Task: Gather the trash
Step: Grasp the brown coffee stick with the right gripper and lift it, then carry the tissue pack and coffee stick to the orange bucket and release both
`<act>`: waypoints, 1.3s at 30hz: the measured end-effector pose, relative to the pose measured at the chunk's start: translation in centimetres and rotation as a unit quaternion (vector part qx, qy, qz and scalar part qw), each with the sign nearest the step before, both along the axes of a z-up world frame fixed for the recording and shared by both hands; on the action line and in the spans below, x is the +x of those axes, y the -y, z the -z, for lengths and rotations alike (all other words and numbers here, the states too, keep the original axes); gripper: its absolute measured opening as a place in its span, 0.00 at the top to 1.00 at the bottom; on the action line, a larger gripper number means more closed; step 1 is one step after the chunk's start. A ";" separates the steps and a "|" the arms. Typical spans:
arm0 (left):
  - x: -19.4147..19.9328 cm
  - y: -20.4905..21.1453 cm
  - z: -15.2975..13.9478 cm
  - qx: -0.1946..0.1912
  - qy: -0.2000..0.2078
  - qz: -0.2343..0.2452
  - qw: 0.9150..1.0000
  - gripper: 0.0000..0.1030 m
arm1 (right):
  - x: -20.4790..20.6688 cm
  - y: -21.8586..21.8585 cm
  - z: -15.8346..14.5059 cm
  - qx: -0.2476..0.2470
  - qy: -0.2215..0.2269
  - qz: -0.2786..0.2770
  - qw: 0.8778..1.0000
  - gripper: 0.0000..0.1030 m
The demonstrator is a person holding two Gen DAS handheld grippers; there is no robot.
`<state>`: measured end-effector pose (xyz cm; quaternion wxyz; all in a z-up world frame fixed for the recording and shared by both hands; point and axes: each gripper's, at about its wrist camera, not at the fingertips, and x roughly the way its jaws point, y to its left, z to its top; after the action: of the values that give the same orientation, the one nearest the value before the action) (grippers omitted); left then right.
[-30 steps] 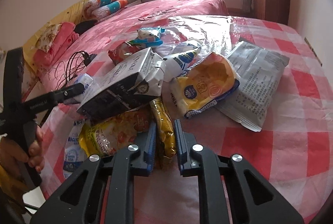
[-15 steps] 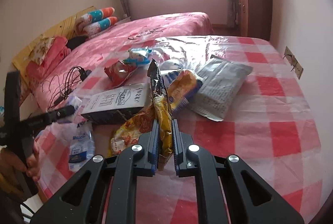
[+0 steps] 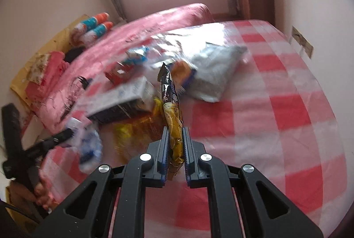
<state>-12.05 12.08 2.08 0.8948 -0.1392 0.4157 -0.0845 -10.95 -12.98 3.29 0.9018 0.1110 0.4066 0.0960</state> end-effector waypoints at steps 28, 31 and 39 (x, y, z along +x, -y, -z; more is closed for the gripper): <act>-2.7 -1.9 0.1 -0.023 0.013 0.001 1.000 0.28 | 0.7 -1.4 1.3 -0.052 -0.006 0.006 0.999 0.85; -3.0 -2.3 -0.1 -0.027 0.018 -0.001 0.999 0.28 | 0.0 -1.8 0.1 -0.056 0.014 0.008 0.998 0.88; -4.4 -3.6 -1.3 -0.038 0.039 -0.006 0.998 0.28 | -1.4 -3.5 -3.8 -0.055 0.064 -0.004 0.996 0.88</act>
<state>-16.49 15.68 3.33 0.9050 -0.1724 0.3758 -0.1001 -12.30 -9.52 7.12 0.9303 0.0538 0.3530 0.0839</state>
